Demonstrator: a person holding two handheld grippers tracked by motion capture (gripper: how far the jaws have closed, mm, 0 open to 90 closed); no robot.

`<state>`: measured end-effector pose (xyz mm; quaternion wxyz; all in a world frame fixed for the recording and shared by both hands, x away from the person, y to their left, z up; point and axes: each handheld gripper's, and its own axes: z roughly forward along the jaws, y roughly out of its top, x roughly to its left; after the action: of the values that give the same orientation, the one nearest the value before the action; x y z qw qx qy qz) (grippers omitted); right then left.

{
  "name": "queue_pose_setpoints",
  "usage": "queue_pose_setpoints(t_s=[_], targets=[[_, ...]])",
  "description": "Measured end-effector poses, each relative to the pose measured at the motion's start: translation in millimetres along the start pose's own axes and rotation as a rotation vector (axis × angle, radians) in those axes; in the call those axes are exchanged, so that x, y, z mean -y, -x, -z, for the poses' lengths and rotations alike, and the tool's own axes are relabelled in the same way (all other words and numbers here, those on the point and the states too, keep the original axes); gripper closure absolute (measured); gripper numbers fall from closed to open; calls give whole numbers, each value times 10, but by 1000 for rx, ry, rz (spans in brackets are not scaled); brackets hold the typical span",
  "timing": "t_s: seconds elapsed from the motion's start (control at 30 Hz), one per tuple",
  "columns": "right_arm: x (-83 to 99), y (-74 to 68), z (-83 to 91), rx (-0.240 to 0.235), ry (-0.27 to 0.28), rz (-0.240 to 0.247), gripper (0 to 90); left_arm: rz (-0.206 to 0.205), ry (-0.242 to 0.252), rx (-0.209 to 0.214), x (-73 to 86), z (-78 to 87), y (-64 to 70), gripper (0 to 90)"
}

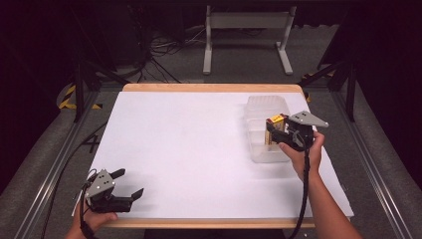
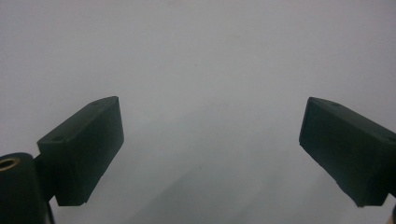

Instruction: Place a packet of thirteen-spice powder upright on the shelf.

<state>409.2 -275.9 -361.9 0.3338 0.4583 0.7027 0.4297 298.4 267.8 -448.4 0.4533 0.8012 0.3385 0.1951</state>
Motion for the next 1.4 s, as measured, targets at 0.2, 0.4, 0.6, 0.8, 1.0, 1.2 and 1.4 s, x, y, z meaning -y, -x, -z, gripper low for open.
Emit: queue_pose_setpoints(t_s=[0.2, 0.4, 0.6, 0.8, 1.0, 1.2, 1.4], targets=[[56, 5, 9, -2, -10, 6, 319, 1, -1, -2, 1, 4, 8, 70], [103, 8, 10, -8, -19, 11, 319, -3, -3, -2, 0, 3, 6, 70], [122, 14, 23, -10, -14, 11, 319, -6, -4, -1, 3, 5, 3, 71], [139, 25, 35, -14, -12, 6, 318, -12, -3, -1, 2, 8, -1, 71], [155, 30, 44, -15, -20, 20, 313, -13, -7, 1, 4, 6, 4, 71], [165, 35, 61, -17, -36, 41, 306, -12, -6, -1, 6, 9, 2, 72], [178, 36, 108, -21, -54, 65, 302, -15, -4, -2, 6, 15, 2, 71]])
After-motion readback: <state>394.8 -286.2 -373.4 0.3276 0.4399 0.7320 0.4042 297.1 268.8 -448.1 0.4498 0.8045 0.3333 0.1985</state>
